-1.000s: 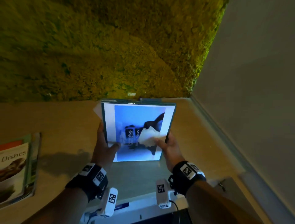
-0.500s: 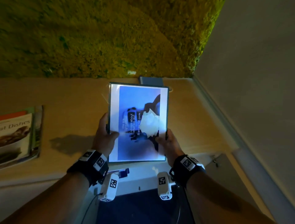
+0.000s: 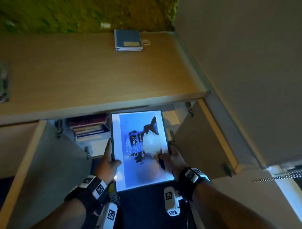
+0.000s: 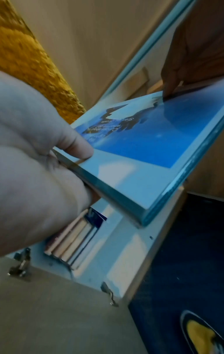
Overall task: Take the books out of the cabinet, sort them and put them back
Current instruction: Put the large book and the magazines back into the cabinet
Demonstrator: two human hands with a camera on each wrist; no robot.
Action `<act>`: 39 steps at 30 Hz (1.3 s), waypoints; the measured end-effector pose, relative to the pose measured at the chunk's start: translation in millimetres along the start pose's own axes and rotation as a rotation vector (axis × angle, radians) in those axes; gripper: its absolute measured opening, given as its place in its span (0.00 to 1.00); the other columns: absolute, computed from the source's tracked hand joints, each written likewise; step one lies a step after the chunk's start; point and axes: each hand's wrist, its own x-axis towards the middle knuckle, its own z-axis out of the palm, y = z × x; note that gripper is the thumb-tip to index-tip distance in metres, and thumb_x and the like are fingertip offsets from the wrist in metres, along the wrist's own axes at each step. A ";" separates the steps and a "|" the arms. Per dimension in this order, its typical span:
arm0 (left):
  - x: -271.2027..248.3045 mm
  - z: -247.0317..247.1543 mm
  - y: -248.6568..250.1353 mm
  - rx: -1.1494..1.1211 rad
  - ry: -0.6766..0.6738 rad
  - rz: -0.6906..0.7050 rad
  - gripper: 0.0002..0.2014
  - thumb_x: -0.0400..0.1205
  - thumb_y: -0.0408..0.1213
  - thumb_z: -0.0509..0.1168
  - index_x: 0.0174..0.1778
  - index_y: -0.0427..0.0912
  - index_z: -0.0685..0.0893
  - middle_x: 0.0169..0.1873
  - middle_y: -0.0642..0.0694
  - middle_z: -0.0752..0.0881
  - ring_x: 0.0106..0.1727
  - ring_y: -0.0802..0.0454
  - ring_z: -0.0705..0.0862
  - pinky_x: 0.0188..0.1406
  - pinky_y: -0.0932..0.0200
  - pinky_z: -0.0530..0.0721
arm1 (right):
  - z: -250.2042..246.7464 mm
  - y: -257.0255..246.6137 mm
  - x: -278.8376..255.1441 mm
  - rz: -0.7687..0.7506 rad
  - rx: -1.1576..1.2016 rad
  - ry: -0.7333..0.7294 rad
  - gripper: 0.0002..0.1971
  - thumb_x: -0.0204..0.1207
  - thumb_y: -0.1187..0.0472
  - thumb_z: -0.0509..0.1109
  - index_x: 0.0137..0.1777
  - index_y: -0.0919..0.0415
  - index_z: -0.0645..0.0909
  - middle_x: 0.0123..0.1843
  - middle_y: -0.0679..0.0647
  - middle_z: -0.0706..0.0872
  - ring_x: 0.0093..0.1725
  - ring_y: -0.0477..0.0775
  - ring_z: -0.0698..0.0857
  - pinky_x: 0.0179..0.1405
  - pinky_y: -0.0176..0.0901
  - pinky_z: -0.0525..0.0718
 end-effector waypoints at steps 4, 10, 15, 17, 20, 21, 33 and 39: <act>11.2 24.1 -16.6 -0.070 -0.018 -0.149 0.44 0.78 0.18 0.65 0.87 0.53 0.56 0.75 0.20 0.67 0.41 0.18 0.75 0.38 0.45 0.79 | -17.7 35.8 17.4 0.100 -0.007 0.050 0.17 0.73 0.75 0.69 0.61 0.63 0.85 0.50 0.66 0.93 0.49 0.65 0.92 0.49 0.54 0.92; 63.5 44.8 -10.8 -0.121 0.006 -0.200 0.29 0.83 0.23 0.66 0.80 0.38 0.68 0.47 0.35 0.85 0.54 0.40 0.81 0.59 0.49 0.76 | -36.2 38.8 85.9 0.064 0.030 0.147 0.18 0.71 0.70 0.76 0.62 0.67 0.86 0.51 0.64 0.93 0.46 0.60 0.93 0.45 0.49 0.93; 144.9 63.1 -43.1 -0.085 -0.130 -0.261 0.33 0.77 0.20 0.66 0.78 0.46 0.71 0.45 0.30 0.83 0.43 0.36 0.80 0.41 0.47 0.76 | -40.3 43.5 181.5 0.034 0.037 0.214 0.25 0.71 0.70 0.75 0.68 0.60 0.79 0.51 0.65 0.92 0.53 0.69 0.91 0.52 0.60 0.92; 186.7 72.8 -54.7 -0.069 -0.162 -0.171 0.34 0.76 0.17 0.64 0.77 0.48 0.73 0.40 0.30 0.84 0.43 0.34 0.79 0.44 0.42 0.76 | -36.5 43.7 224.6 -0.032 0.024 0.255 0.21 0.68 0.67 0.77 0.62 0.57 0.80 0.55 0.68 0.90 0.56 0.70 0.90 0.59 0.68 0.90; 236.4 83.8 -68.6 0.036 -0.148 0.047 0.30 0.80 0.17 0.61 0.63 0.60 0.79 0.40 0.39 0.90 0.46 0.29 0.85 0.49 0.43 0.82 | -30.1 45.3 282.9 -0.170 -0.110 0.303 0.19 0.59 0.55 0.78 0.51 0.54 0.80 0.54 0.64 0.91 0.55 0.68 0.90 0.60 0.69 0.88; 251.2 84.9 -72.2 0.075 -0.144 0.117 0.29 0.80 0.19 0.61 0.62 0.63 0.79 0.40 0.39 0.89 0.44 0.30 0.85 0.47 0.45 0.82 | -27.3 45.5 302.6 -0.208 -0.156 0.310 0.19 0.62 0.54 0.78 0.53 0.55 0.81 0.53 0.60 0.91 0.53 0.65 0.90 0.60 0.64 0.89; 363.1 49.2 -144.3 0.589 0.178 0.204 0.43 0.66 0.64 0.69 0.81 0.64 0.67 0.75 0.39 0.68 0.77 0.36 0.69 0.76 0.44 0.72 | 60.3 70.5 464.3 -0.400 -0.476 0.171 0.29 0.66 0.48 0.82 0.58 0.69 0.82 0.50 0.57 0.90 0.50 0.60 0.89 0.42 0.42 0.86; 367.6 83.9 -128.0 0.688 0.089 0.274 0.48 0.57 0.72 0.68 0.78 0.72 0.67 0.79 0.46 0.66 0.81 0.39 0.61 0.77 0.43 0.68 | 12.1 57.0 462.2 -0.343 -0.592 0.316 0.23 0.81 0.52 0.68 0.72 0.64 0.78 0.67 0.63 0.85 0.67 0.66 0.85 0.61 0.46 0.82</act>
